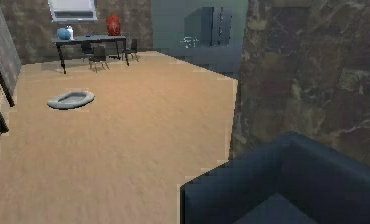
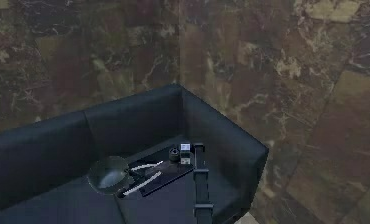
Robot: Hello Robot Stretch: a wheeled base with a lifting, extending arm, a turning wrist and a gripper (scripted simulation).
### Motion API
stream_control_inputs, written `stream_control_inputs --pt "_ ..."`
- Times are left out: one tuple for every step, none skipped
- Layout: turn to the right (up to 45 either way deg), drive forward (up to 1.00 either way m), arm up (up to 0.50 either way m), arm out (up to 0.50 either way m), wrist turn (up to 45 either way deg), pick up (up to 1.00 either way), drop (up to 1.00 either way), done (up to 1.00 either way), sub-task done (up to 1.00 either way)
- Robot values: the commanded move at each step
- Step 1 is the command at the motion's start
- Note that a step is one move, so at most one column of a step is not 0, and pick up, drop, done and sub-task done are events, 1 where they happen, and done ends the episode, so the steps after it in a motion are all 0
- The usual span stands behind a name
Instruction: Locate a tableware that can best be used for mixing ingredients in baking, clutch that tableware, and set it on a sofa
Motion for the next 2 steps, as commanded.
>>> stream_control_inputs --pt "0.0 0.0 0.0 0.0 0.0 0.0 1.0 0.0 0.0" --pt "0.0 0.0 0.1 0.0 0.0 0.0 0.0 0.0 0.0"
